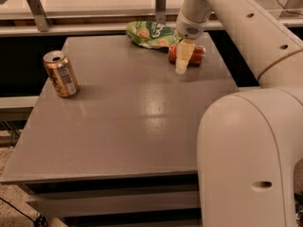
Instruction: Place coke can upright
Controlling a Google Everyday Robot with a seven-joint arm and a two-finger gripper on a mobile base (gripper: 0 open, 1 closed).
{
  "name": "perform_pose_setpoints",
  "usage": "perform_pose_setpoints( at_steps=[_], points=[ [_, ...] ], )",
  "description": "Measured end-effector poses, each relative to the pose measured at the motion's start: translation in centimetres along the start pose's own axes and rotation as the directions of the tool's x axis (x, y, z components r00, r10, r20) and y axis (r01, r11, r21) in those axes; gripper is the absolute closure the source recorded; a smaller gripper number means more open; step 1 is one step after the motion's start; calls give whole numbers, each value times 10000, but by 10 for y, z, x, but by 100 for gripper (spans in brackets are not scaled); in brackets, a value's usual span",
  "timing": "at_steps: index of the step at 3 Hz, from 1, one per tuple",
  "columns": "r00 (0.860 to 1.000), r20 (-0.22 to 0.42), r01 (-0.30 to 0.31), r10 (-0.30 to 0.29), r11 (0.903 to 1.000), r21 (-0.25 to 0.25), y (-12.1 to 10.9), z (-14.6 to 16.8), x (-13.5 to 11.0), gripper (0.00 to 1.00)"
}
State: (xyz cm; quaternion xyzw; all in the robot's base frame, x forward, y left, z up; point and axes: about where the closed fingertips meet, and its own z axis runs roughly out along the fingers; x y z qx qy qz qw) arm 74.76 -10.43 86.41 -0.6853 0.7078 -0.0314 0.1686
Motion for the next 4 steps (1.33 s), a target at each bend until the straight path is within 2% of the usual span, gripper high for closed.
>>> perform_pose_setpoints(
  at_steps=[1, 2, 4],
  points=[
    [9996, -178, -226, 223, 9996, -165, 3, 13, 5, 16],
    [9985, -390, -395, 378, 9983, -423, 8, 23, 5, 39],
    [9982, -417, -454, 433, 9977, -508, 8, 21, 3, 85]
  ],
)
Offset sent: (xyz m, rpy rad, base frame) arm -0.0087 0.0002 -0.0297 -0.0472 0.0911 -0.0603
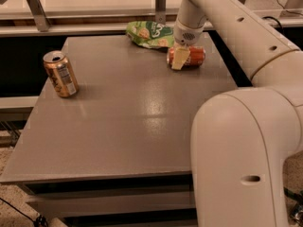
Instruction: Place coke can upright
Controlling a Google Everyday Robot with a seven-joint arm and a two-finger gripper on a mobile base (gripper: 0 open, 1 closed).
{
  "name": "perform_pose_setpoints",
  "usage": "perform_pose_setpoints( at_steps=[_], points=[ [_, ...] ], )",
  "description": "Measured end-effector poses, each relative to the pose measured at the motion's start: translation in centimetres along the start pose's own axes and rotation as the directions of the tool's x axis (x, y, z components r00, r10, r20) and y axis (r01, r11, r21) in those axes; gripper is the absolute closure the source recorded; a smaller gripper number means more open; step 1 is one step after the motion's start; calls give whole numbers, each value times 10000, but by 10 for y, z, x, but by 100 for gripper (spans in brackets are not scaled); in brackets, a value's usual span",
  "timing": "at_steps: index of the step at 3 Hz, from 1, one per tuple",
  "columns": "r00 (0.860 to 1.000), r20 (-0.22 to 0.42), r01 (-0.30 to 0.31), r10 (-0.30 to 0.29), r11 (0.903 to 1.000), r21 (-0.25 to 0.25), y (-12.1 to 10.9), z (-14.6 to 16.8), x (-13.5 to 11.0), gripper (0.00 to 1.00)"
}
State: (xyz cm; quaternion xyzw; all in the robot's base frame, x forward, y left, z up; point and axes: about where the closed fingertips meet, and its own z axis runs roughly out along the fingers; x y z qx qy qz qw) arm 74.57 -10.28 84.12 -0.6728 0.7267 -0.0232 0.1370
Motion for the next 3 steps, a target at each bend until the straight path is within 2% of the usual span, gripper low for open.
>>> perform_pose_setpoints(
  at_steps=[1, 2, 3],
  points=[
    [9965, 829, -48, 57, 9999, -99, 13, -43, -14, 100],
    [9611, 2744, -273, 304, 9995, -152, 38, -111, -28, 100],
    [9195, 3917, -488, 341, 9984, 277, 55, -168, -28, 100]
  ],
)
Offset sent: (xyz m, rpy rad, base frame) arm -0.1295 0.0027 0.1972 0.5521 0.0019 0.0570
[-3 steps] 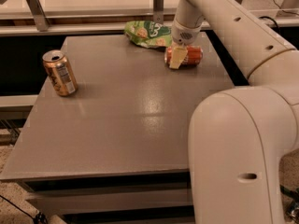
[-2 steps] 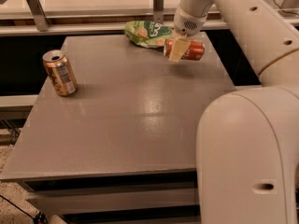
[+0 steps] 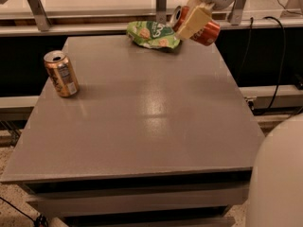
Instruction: Place coke can upright
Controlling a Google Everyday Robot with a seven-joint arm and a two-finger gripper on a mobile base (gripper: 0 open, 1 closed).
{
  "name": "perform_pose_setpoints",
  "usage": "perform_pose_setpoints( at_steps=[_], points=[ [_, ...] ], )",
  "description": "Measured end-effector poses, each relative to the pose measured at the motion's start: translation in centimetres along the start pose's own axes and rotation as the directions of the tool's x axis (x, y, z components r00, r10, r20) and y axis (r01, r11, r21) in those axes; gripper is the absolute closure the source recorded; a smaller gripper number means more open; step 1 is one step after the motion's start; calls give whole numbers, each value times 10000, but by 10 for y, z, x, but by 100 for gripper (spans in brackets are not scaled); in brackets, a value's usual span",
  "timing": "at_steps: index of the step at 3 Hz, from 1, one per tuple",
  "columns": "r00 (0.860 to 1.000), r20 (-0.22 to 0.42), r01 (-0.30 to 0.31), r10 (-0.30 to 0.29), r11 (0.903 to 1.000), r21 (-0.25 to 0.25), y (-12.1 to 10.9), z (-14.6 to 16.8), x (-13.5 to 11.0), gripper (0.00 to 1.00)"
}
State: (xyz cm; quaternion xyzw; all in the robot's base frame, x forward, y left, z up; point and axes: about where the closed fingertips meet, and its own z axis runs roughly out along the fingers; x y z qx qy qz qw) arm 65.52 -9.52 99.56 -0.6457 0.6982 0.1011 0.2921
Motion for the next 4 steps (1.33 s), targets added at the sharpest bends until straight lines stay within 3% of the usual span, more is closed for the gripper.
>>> perform_pose_setpoints(
  at_steps=[1, 2, 3, 4],
  points=[
    [10000, 39, -3, 3, 10000, 48, -2, 2, -1, 100],
    [9988, 477, -96, 102, 9999, -125, 0, 8, -5, 100],
    [9727, 2197, -603, 754, 9954, -744, 15, 20, -13, 100],
    [8873, 4483, -457, 1084, 9879, -1485, 40, 16, -44, 100]
  ],
)
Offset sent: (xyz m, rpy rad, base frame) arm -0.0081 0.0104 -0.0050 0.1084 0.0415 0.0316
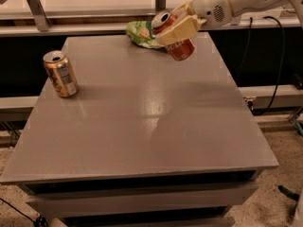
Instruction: Place coke can upright
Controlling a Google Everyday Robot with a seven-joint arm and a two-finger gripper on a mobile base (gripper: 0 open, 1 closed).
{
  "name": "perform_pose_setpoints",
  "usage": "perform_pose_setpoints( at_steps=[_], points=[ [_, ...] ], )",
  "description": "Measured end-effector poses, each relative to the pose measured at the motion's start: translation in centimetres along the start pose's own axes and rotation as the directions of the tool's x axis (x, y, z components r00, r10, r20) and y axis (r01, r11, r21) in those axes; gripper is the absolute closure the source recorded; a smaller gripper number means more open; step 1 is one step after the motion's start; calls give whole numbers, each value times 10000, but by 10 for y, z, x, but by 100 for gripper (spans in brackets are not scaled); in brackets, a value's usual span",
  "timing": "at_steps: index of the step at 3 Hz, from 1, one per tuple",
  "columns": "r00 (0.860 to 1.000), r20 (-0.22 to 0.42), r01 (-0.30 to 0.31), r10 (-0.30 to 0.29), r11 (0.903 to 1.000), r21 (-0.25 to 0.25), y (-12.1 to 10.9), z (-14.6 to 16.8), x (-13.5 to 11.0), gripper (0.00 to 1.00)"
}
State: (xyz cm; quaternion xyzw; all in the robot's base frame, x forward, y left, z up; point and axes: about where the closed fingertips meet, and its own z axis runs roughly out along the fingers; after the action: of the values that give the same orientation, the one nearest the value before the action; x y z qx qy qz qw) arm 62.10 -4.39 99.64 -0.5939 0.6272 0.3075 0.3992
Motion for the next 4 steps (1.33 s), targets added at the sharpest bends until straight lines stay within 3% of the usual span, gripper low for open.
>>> perform_pose_setpoints(
  at_steps=[1, 2, 3, 4],
  points=[
    [9801, 1985, 2, 81, 9991, -419, 24, 7, -20, 100],
    [9696, 2445, 53, 101, 9980, -622, 33, 11, -30, 100],
    [9617, 2741, 55, 99, 9985, -552, 28, 14, -8, 100],
    [9253, 3774, -190, 366, 9986, -501, 25, 16, 19, 100]
  ],
)
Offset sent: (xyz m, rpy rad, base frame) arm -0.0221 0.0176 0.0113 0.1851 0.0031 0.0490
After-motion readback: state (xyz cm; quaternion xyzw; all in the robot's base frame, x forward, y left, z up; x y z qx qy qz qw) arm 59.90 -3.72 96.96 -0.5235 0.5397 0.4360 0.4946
